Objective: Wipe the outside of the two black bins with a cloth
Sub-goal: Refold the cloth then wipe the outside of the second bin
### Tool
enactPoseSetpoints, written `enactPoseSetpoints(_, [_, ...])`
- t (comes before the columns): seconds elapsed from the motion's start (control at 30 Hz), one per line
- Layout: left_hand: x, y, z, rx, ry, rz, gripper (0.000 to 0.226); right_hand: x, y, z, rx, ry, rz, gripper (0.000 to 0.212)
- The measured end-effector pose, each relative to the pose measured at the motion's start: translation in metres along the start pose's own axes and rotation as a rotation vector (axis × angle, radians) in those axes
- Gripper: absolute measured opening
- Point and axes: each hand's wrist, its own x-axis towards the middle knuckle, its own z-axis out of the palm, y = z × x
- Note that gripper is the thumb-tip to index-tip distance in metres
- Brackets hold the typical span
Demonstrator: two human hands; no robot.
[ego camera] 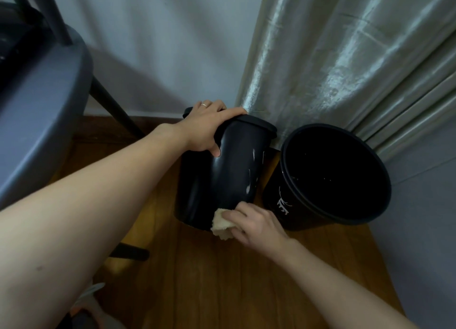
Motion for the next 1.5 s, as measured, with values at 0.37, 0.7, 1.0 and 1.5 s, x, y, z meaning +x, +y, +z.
enactPoseSetpoints(0.37, [0.003, 0.001, 0.003, 0.040, 0.002, 0.016, 0.115, 0.077, 0.019, -0.054, 0.158, 0.299, 0.631, 0.035])
enactPoseSetpoints(0.7, [0.003, 0.000, 0.003, 0.049, 0.006, 0.013, 0.114, 0.075, 0.003, -0.043, 0.354, 0.306, 0.722, 0.031])
enactPoseSetpoints(1.0, [0.003, 0.001, 0.003, 0.058, 0.000, 0.010, 0.114, 0.083, -0.001, -0.051, 0.447, 0.167, 0.939, 0.040])
enactPoseSetpoints(1.5, [0.001, 0.004, 0.001, 0.066, -0.002, 0.025, 0.113, 0.093, 0.014, -0.068, 0.082, 0.288, 0.835, 0.027])
